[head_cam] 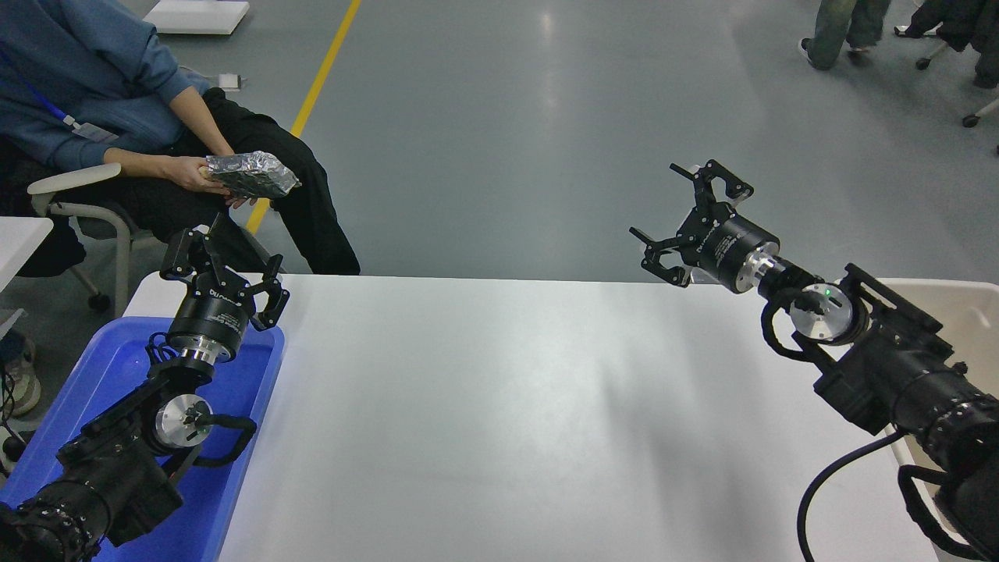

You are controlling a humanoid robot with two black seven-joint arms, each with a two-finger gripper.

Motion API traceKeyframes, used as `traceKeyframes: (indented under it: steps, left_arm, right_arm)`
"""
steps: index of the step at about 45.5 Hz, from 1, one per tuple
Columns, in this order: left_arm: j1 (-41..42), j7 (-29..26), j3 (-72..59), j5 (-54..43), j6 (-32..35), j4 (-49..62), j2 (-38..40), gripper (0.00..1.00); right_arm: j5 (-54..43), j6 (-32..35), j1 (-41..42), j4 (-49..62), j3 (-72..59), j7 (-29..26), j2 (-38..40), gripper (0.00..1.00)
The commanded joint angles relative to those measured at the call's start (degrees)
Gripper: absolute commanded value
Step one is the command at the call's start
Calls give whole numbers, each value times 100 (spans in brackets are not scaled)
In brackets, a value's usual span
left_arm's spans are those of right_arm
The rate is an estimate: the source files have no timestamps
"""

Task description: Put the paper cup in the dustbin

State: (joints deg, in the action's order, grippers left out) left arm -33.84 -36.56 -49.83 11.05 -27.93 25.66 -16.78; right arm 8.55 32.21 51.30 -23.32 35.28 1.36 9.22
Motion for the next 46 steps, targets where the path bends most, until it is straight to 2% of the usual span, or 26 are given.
traceKeyframes:
  steps: [1,20,39,46]
  left_arm:
    - [0,0,0,3,-2,0,0,100]
    - [0,0,0,3,-2,0,0,100]
    - [0,0,0,3,-2,0,0,100]
    - [0,0,0,3,-2,0,0,100]
  right_arm:
    - [7,189,-270,3,49,383,-158,100]
    - [7,49,-428,794,374,787,-404,100]
    - [-72,-628,-367,943,269,1384,-649,100]
    - [-72,-655,-393,935,260,1613,-816,100]
